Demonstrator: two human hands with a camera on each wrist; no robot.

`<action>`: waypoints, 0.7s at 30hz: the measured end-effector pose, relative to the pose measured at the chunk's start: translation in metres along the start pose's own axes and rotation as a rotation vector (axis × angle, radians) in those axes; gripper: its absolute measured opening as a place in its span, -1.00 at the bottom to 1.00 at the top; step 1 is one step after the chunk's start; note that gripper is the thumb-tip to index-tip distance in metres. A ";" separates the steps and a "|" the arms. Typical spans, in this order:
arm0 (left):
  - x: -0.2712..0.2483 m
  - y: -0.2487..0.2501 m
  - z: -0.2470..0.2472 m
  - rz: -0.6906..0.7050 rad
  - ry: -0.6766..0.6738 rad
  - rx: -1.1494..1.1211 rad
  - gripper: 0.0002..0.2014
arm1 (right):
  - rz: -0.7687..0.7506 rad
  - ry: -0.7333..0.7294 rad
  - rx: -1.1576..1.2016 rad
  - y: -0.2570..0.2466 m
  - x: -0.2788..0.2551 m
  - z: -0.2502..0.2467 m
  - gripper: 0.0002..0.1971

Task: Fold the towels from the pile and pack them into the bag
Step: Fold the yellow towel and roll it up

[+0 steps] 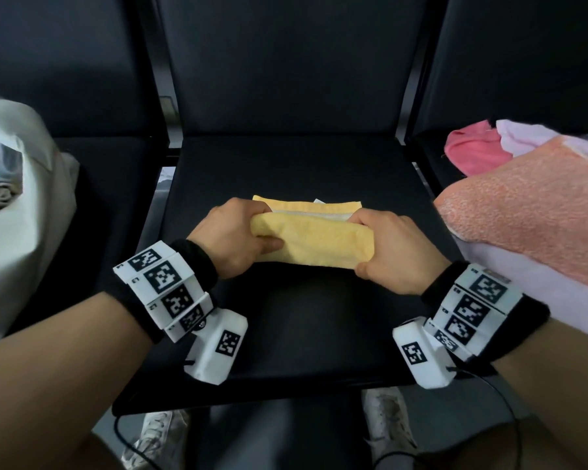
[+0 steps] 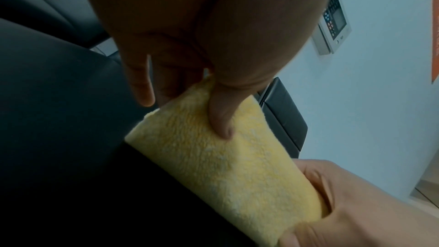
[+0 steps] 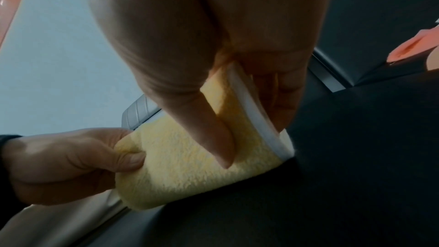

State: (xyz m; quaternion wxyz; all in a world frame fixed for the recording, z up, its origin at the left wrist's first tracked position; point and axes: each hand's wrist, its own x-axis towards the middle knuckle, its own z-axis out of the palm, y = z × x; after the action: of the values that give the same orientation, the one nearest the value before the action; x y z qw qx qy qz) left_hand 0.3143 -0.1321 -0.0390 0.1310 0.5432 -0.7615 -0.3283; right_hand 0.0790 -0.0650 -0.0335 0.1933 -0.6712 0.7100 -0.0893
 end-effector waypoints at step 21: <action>0.009 -0.007 0.001 -0.089 0.013 -0.085 -0.82 | 0.142 0.080 0.373 0.011 0.014 0.003 -0.68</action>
State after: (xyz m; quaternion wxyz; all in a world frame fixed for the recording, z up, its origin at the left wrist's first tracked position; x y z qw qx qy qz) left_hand 0.3160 -0.1413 -0.0455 0.1443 0.5727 -0.7210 -0.3625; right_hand 0.0693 -0.0775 -0.0427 0.2915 -0.5681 0.7338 -0.2321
